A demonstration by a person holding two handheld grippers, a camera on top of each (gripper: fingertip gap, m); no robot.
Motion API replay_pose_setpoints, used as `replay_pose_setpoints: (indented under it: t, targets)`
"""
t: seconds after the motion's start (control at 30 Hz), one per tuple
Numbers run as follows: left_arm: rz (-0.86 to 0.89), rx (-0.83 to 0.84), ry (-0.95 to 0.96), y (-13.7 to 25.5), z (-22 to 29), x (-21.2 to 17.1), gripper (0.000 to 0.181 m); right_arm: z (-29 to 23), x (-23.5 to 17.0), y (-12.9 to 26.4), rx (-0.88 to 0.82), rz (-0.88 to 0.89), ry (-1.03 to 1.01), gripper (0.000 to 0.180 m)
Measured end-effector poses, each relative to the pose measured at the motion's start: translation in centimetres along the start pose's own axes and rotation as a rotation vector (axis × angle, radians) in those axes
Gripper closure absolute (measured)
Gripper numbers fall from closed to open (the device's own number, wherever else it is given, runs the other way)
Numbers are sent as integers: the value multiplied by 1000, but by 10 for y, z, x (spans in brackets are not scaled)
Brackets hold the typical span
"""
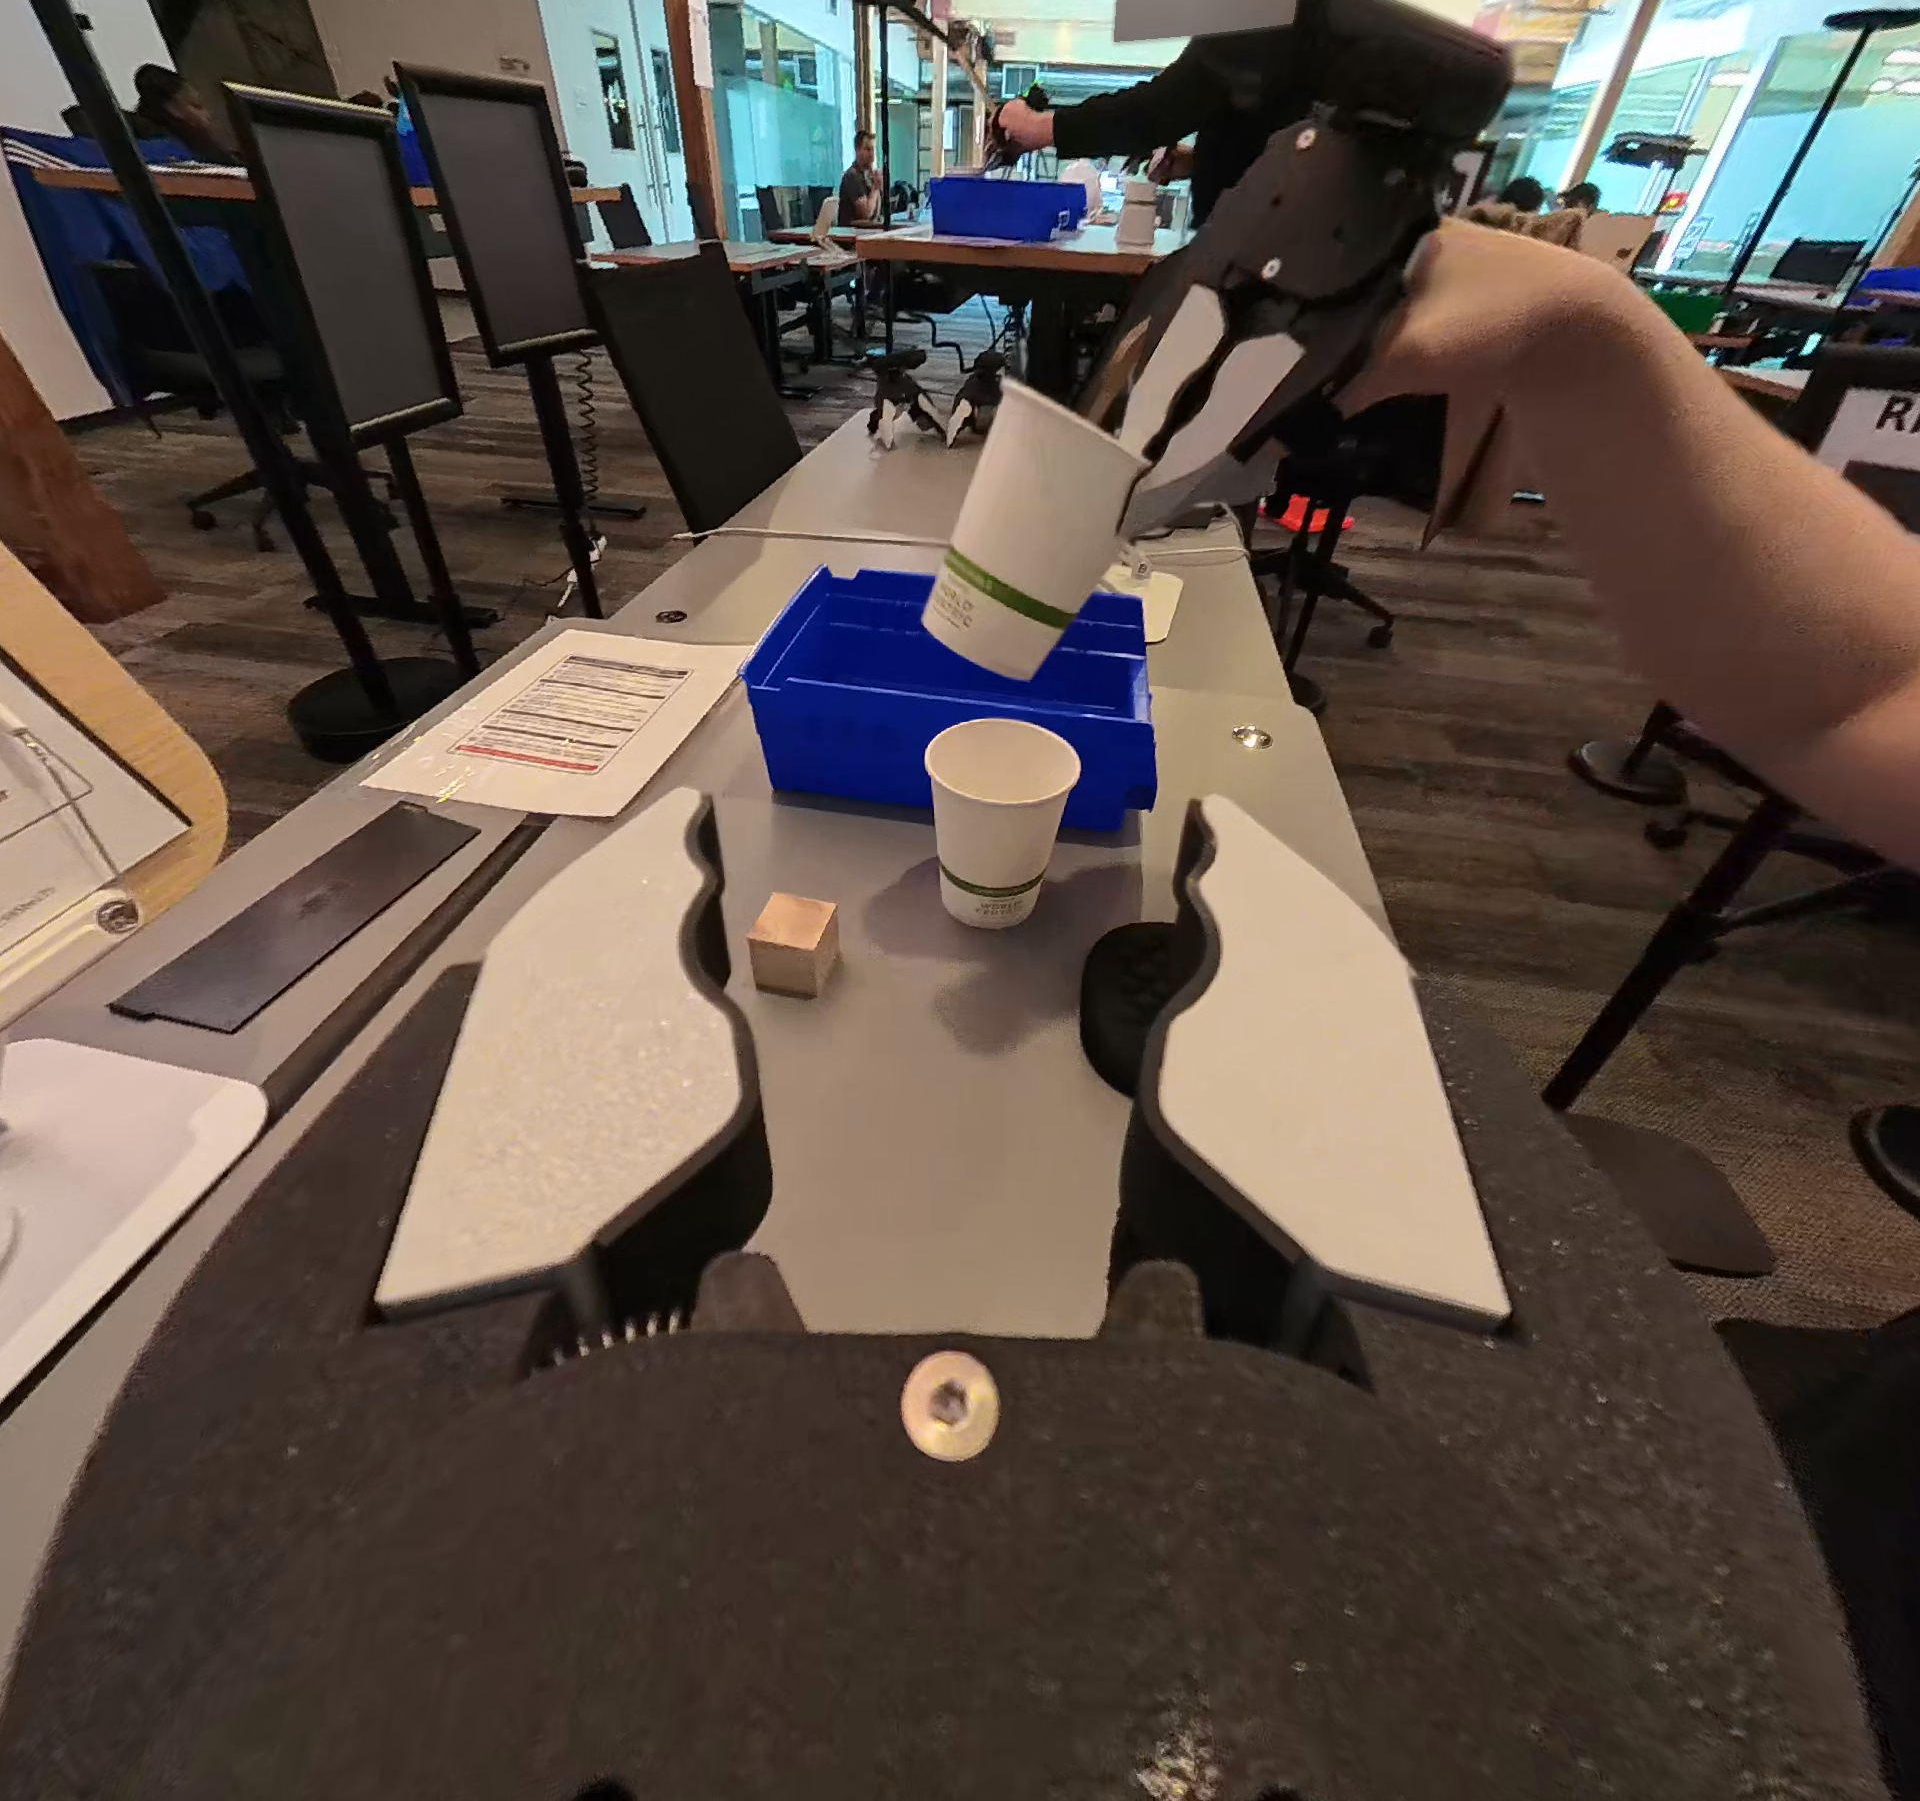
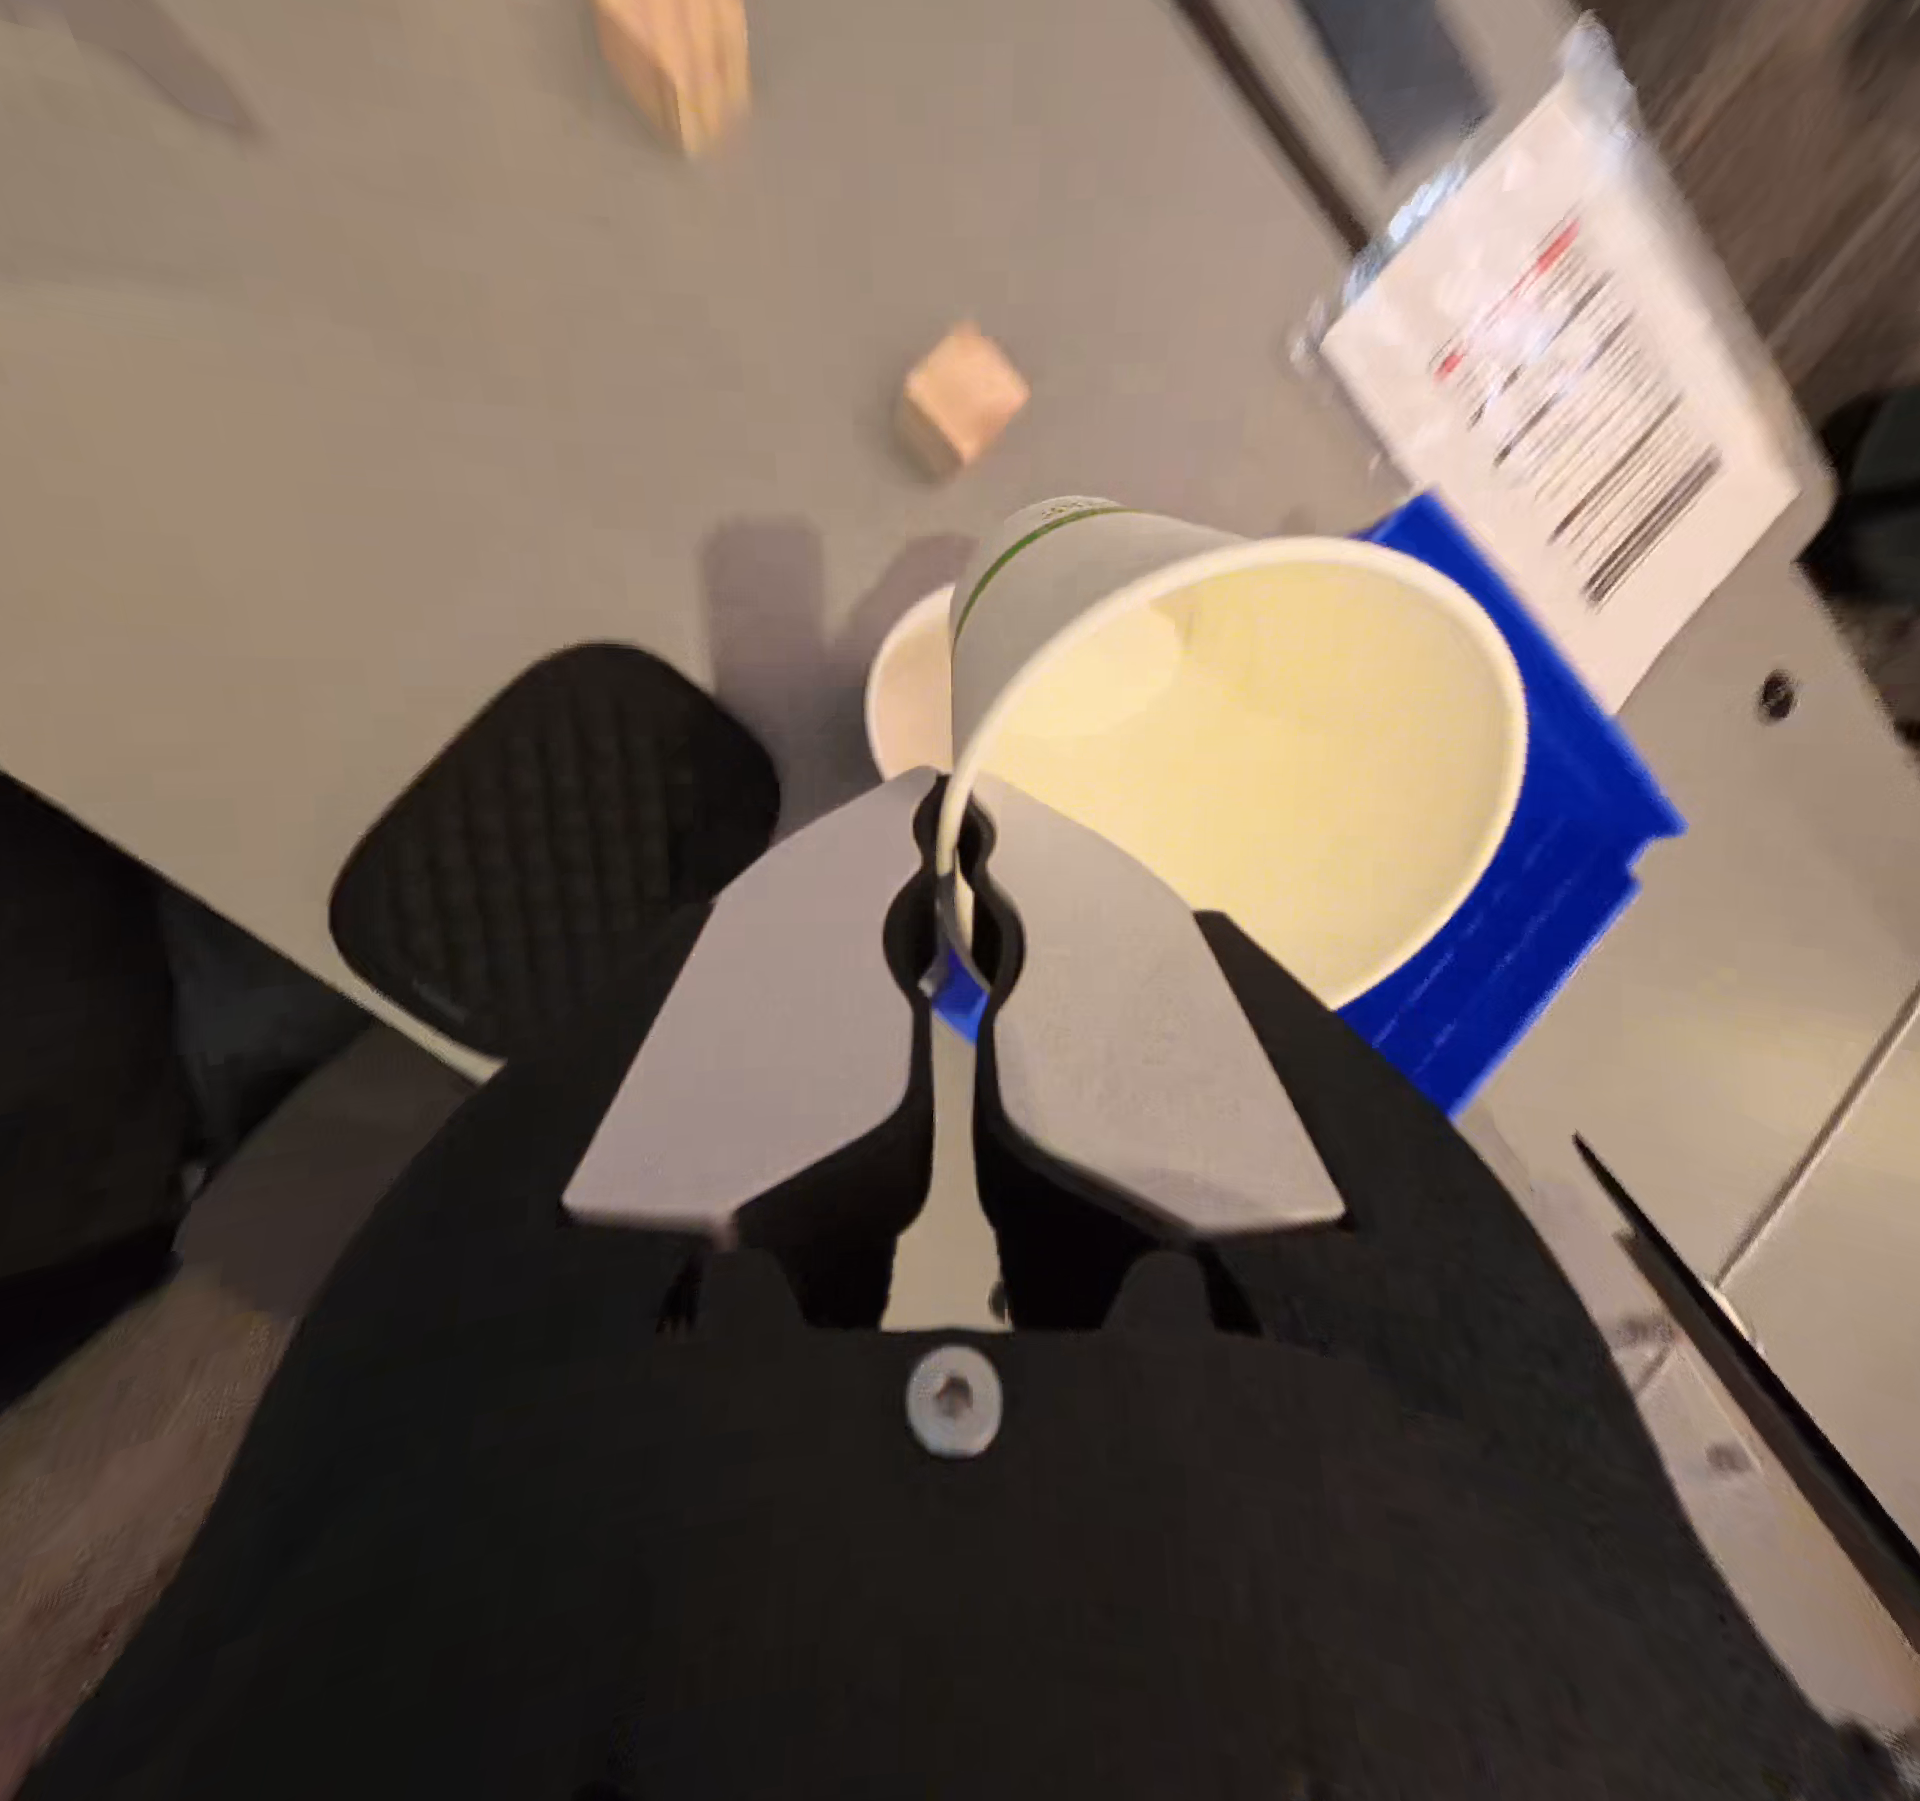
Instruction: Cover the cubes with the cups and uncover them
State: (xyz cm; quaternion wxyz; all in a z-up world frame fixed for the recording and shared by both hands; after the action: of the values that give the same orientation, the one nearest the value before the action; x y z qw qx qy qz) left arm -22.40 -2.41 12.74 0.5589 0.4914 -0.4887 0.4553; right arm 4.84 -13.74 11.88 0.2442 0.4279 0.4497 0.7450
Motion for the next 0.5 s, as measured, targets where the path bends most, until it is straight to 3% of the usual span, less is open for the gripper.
replay_pose_setpoints:
  t: [0.17, 0.5]
  targets:
    - [-23, -4, 4, -2, 0, -4, 98, -1, -10, -39, 69, -221, 38, 179]
    - [-34, 9, 1, 2, -5, -6, 99, -11, -18, -97, 142, -395, 64, 180]
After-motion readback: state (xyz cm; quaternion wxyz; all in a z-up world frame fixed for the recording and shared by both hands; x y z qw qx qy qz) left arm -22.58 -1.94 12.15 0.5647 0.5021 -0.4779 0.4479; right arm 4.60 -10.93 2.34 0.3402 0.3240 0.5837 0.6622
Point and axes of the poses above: each gripper's, where its closed fingertips meet, y back along the fingers, x out of its top, z = x × y across the jaws, the point moved 4 cm from there along y, back along the fingers
